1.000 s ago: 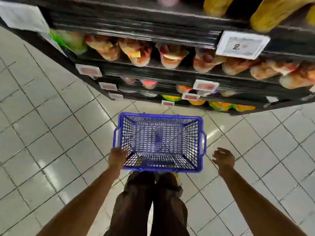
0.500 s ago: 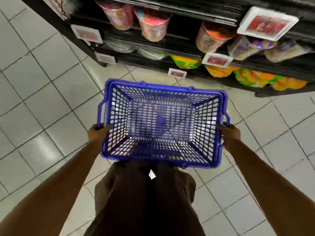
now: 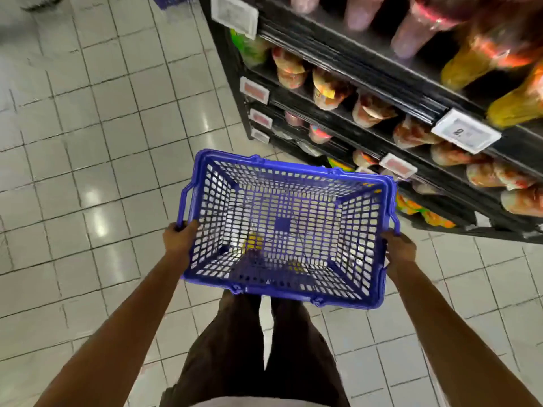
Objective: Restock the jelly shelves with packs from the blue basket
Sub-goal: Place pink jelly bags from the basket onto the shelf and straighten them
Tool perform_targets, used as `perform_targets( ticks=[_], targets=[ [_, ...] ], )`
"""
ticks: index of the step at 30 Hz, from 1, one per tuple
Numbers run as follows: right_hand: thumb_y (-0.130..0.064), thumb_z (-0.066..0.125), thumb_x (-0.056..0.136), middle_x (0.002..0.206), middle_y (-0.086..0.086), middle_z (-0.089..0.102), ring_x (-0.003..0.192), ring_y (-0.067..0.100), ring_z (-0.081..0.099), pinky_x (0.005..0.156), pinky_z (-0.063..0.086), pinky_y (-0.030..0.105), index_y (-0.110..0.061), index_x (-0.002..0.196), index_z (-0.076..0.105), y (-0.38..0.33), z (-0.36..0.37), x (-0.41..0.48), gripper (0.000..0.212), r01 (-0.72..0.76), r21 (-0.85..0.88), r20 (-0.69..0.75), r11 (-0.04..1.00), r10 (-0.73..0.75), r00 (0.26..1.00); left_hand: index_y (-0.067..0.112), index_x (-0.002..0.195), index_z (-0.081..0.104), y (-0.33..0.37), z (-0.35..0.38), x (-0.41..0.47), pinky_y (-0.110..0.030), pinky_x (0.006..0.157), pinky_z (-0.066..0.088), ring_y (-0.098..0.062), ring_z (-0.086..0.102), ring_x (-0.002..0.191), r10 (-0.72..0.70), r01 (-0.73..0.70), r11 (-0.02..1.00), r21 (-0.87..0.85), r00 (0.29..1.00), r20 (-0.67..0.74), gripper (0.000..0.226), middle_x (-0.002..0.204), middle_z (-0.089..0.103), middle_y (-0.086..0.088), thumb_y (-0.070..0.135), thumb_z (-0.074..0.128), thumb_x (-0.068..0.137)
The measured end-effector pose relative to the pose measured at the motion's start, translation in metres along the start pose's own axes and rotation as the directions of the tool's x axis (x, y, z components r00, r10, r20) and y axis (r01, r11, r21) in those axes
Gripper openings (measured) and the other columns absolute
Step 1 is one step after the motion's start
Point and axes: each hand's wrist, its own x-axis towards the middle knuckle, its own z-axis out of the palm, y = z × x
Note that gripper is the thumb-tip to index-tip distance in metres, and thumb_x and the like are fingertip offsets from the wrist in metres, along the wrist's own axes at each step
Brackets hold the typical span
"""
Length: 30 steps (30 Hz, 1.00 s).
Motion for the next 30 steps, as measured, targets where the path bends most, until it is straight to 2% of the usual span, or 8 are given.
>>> perform_targets(
  ticks=[7,10,14,17,20,23,25,30],
  targets=[
    [-0.005,0.064,0.085,0.075,0.007,0.065,0.051,0.015,0.059,0.043,0.045,0.022,-0.011,0.082,0.062,-0.076,0.031,-0.119,0.008,0.141,-0.070,0.205,0.988,-0.124,0.971,0.004,0.101,0.057,-0.002,-0.138,-0.068,-0.030,0.068,0.051,-0.025,0.059,0.071,-0.055,0.033,0.970,-0.239,0.994,-0.089,0.018,0.095,0.062,-0.018,0.008,0.068,0.087],
    [-0.006,0.054,0.092,0.052,-0.007,0.066,0.041,0.006,0.060,0.037,0.044,0.015,-0.013,0.085,0.061,-0.100,0.077,-0.160,0.012,0.213,-0.145,0.348,0.966,-0.152,0.925,0.002,0.112,0.057,-0.013,-0.189,-0.074,-0.033,0.072,0.052,-0.027,0.060,0.077,-0.122,0.069,0.935,-0.349,0.984,-0.132,0.029,0.098,0.061,-0.018,0.012,0.070,0.087],
    [-0.014,0.058,0.092,0.072,0.003,0.062,0.058,0.015,0.056,0.057,0.048,0.025,-0.017,0.076,0.057,-0.126,0.151,-0.221,0.017,0.399,-0.331,0.487,0.855,-0.207,0.849,-0.004,0.119,0.056,-0.030,-0.251,-0.066,-0.041,0.084,0.053,-0.032,0.062,0.091,-0.249,0.124,0.849,-0.513,0.951,-0.183,0.044,0.104,0.063,-0.021,0.019,0.074,0.085],
    [-0.018,0.058,0.093,0.067,0.000,0.062,0.063,0.016,0.055,0.057,0.046,0.027,-0.016,0.079,0.057,-0.134,0.215,-0.269,0.015,0.487,-0.409,0.585,0.772,-0.188,0.789,-0.005,0.120,0.057,-0.041,-0.298,-0.053,-0.047,0.088,0.055,-0.039,0.065,0.099,-0.322,0.137,0.787,-0.602,0.923,-0.211,0.048,0.112,0.066,-0.025,0.020,0.075,0.083],
    [-0.009,0.061,0.090,0.056,0.005,0.062,0.050,0.015,0.056,0.049,0.045,0.026,-0.005,0.091,0.060,-0.131,0.280,-0.315,0.004,0.519,-0.367,0.593,0.772,-0.235,0.770,-0.004,0.120,0.058,-0.050,-0.343,-0.032,-0.041,0.082,0.054,-0.037,0.066,0.095,-0.380,0.119,0.722,-0.681,0.891,-0.247,0.048,0.113,0.066,-0.026,0.020,0.075,0.082],
    [-0.008,0.058,0.089,0.040,-0.001,0.059,0.033,0.009,0.053,0.056,0.048,0.033,-0.008,0.077,0.057,-0.125,0.344,-0.363,0.012,0.526,-0.392,0.641,0.755,-0.186,0.745,-0.006,0.120,0.057,-0.058,-0.386,-0.005,-0.044,0.084,0.056,-0.036,0.066,0.092,-0.401,0.092,0.644,-0.760,0.886,-0.233,0.050,0.111,0.067,-0.026,0.023,0.075,0.084],
    [-0.011,0.060,0.089,0.047,0.006,0.059,0.039,0.014,0.053,0.060,0.043,0.036,-0.010,0.070,0.054,-0.124,0.383,-0.395,0.020,0.585,-0.435,0.648,0.684,-0.213,0.732,-0.007,0.120,0.058,-0.062,-0.412,0.011,-0.047,0.086,0.056,-0.039,0.067,0.095,-0.425,0.090,0.605,-0.791,0.877,-0.225,0.049,0.111,0.067,-0.028,0.023,0.074,0.083],
    [-0.013,0.062,0.086,0.062,0.002,0.048,0.052,0.014,0.038,0.051,0.035,0.029,-0.011,0.077,0.058,-0.121,0.476,-0.463,0.010,0.635,-0.449,0.674,0.628,-0.228,0.702,0.002,0.110,0.059,-0.055,-0.466,0.052,-0.031,0.060,0.054,-0.027,0.065,0.072,-0.498,0.095,0.516,-0.852,0.842,-0.208,0.040,0.090,0.069,-0.015,0.024,0.075,0.080]
  ],
)
